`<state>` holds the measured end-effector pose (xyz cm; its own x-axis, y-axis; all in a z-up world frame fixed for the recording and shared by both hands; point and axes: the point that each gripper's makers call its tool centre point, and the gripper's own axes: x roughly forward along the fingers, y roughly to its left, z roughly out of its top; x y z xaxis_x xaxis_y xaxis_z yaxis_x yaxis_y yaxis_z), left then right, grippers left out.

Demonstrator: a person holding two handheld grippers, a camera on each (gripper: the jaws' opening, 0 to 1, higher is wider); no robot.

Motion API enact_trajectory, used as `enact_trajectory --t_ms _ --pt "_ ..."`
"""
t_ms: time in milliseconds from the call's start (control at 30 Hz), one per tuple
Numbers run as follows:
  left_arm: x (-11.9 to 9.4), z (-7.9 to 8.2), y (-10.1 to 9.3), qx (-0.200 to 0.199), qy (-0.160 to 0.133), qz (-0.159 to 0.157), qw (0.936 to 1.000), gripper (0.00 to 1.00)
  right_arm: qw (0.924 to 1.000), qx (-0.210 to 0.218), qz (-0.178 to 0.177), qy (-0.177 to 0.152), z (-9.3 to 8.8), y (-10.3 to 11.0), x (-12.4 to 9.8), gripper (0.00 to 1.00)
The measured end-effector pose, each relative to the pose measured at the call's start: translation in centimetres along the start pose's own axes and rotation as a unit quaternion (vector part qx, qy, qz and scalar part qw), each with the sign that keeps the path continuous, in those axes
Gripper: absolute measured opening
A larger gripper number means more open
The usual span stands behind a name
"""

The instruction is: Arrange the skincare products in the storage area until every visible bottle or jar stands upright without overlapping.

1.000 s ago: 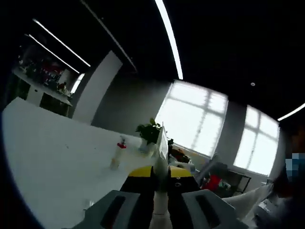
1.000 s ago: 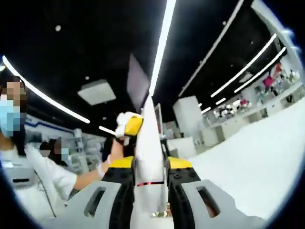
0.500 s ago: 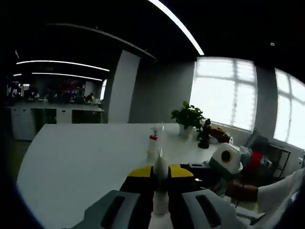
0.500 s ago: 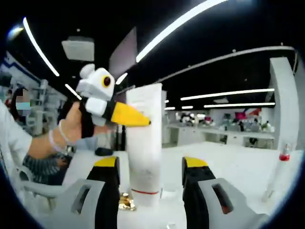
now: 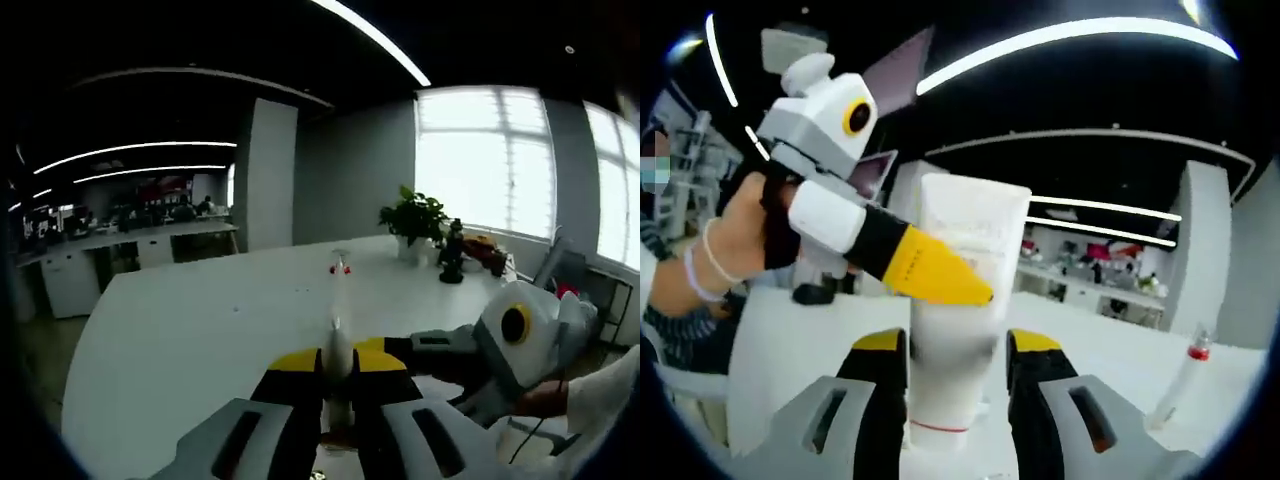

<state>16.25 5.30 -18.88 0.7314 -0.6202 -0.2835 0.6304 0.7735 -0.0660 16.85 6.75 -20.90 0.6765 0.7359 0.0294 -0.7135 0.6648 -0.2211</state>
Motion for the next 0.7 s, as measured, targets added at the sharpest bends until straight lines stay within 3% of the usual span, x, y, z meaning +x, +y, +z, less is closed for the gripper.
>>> enact_trajectory --t_ms 233,700 --pt "0.1 0.1 0.2 0.004 0.001 0.007 1.0 0.07 0.9992 0.04 -0.009 0.001 -0.4 0.0 0.0 0.33" --pt "0.3 -0.8 0.7 -0.012 0.011 0.014 0.9998 0.07 0.9983 0.055 -0.015 0.015 -1.3 0.5 0.8 0.35"
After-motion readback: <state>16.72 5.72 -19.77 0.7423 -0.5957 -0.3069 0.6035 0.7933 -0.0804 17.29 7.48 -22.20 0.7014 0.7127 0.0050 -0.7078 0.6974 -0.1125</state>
